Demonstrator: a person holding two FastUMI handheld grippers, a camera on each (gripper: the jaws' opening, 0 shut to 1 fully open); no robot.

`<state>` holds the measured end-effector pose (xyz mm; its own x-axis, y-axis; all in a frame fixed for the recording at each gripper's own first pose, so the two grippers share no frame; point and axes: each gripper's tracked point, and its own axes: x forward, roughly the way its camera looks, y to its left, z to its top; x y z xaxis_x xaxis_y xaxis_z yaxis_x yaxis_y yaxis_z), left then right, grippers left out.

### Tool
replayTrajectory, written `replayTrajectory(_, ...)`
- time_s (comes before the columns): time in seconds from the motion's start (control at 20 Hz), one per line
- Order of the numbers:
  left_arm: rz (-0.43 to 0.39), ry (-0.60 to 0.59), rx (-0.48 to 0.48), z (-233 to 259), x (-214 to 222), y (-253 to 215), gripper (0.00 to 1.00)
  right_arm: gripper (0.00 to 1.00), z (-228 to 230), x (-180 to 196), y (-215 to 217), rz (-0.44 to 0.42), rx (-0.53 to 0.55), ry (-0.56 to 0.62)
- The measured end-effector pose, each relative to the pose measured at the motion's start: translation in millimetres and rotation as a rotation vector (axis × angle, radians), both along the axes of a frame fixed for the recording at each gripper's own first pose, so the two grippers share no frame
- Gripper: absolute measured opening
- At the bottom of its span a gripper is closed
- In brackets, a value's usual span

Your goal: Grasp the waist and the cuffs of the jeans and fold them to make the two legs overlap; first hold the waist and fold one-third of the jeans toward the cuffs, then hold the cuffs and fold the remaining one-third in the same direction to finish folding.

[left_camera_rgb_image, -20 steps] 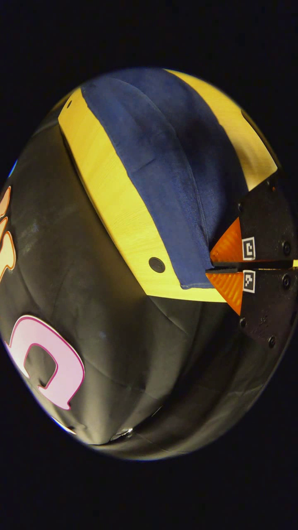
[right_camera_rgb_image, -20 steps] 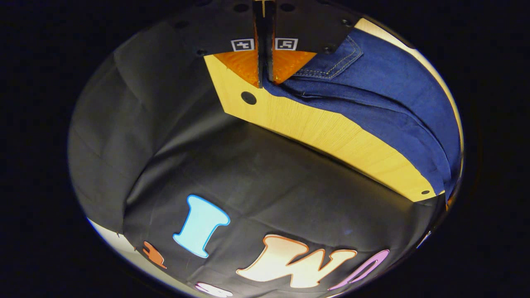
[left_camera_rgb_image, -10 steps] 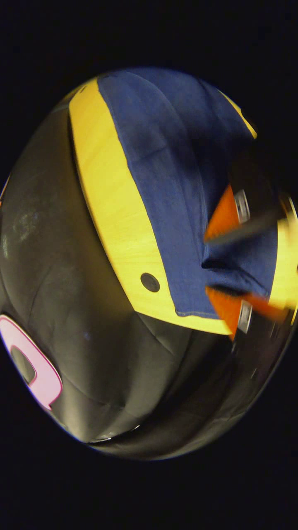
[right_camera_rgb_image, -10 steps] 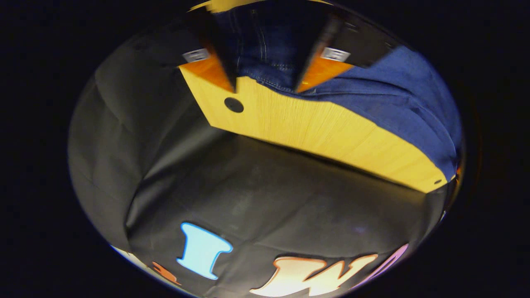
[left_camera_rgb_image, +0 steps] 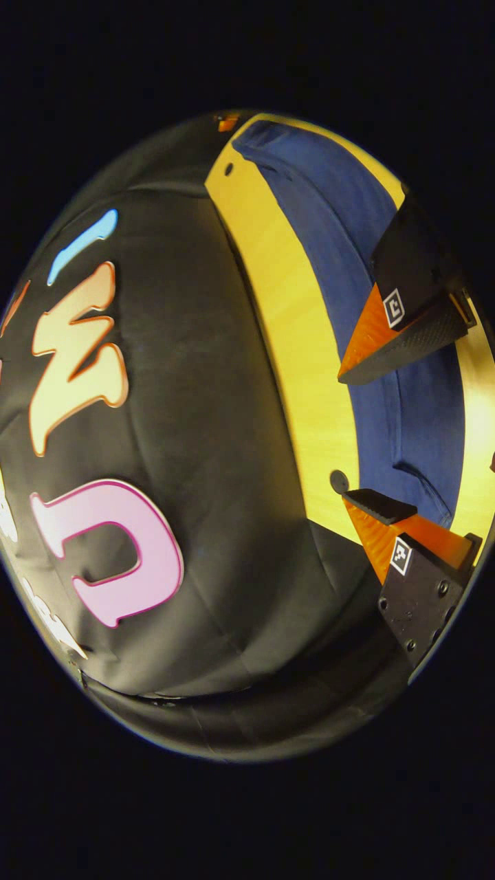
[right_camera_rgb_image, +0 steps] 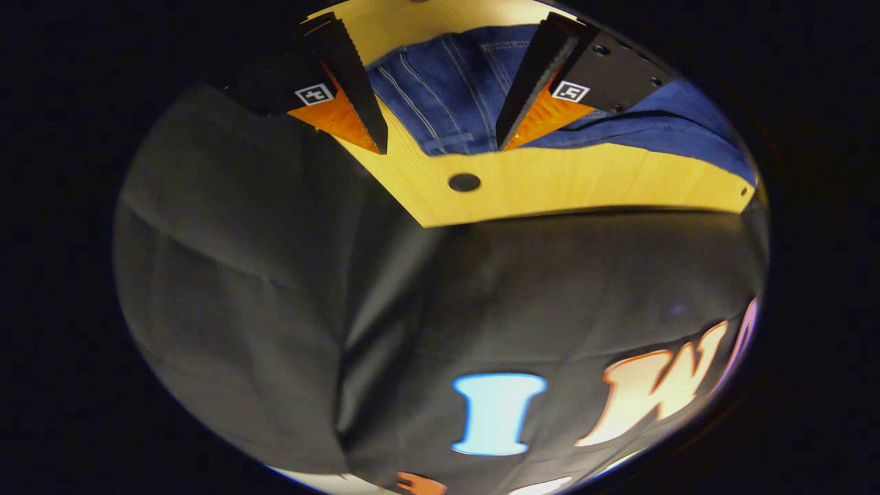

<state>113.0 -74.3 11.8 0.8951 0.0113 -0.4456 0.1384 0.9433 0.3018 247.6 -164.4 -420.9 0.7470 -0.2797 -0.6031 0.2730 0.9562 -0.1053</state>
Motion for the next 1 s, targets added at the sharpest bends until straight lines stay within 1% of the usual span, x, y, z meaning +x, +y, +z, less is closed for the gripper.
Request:
replayTrajectory(0.15, -0.051, -0.024, -0.117, 18.6, -9.1, -41.4, 0.94, 0.99, -36.6, -18.2, -32.1, -0.172, 0.099, 0.066)
replayTrajectory(0.25, -0.06, -0.035, -0.16, 28.6, -14.6, -62.1, 0.94, 0.98, -55.9, -26.9, -37.9, -0.232, 0.138, 0.109)
replayTrajectory(0.3, -0.064, -0.039, -0.177, 31.9, -16.6, -69.3, 0.94, 0.98, -64.3, -26.0, -39.3, -0.255, 0.157, 0.129)
replayTrajectory(0.35, -0.066, -0.04, -0.191, 34.6, -18.3, -74.8, 0.94, 0.94, -75.0, -24.6, -39.8, -0.273, 0.184, 0.15)
replayTrajectory(0.45, -0.069, -0.04, -0.198, 39.0, -23.8, -79.7, 0.94, 0.95, -88.0, -28.2, -43.5, -0.308, 0.232, 0.172)
replayTrajectory(0.5, -0.066, -0.035, -0.197, 39.0, -26.1, -77.4, 0.95, 0.95, -88.2, -24.4, -48.5, -0.315, 0.224, 0.142)
replayTrajectory(0.55, -0.062, -0.031, -0.199, 39.7, -30.5, -74.7, 0.95, 0.94, -90.4, -25.3, -46.3, -0.305, 0.23, 0.149)
replayTrajectory(0.6, -0.054, -0.031, -0.204, 42.0, -32.6, -70.5, 0.95, 0.91, -91.7, -23.1, -33.3, -0.284, 0.272, 0.153)
replayTrajectory(0.65, -0.041, -0.035, -0.212, 43.7, -35.3, -64.6, 0.95, 0.74, -88.7, -19.0, -23.1, -0.277, 0.304, 0.152)
replayTrajectory(0.7, -0.029, -0.04, -0.219, 45.7, -36.9, -57.9, 0.95, 0.57, -86.2, -15.0, -26.1, -0.293, 0.285, 0.129)
replayTrajectory(0.75, -0.015, -0.046, -0.227, 47.8, -39.1, -49.9, 0.95, 0.41, -86.2, -15.6, -25.5, -0.31, 0.29, 0.136)
replayTrajectory(0.85, 0.01, -0.049, -0.246, 47.7, -46.1, -33.0, 0.95, 0.07, -73.8, -8.7, -25.7, -0.303, 0.3, 0.118)
replayTrajectory(0.9, 0.02, -0.05, -0.257, 47.6, -48.0, -24.0, 0.95, 0.05, -61.2, -8.8, -21.9, -0.276, 0.294, 0.099)
replayTrajectory(1.0, 0.036, -0.051, -0.268, 48.9, -52.4, -2.7, 0.95, 0.05, -24.7, 2.9, -7.2, -0.228, 0.281, 0.02)
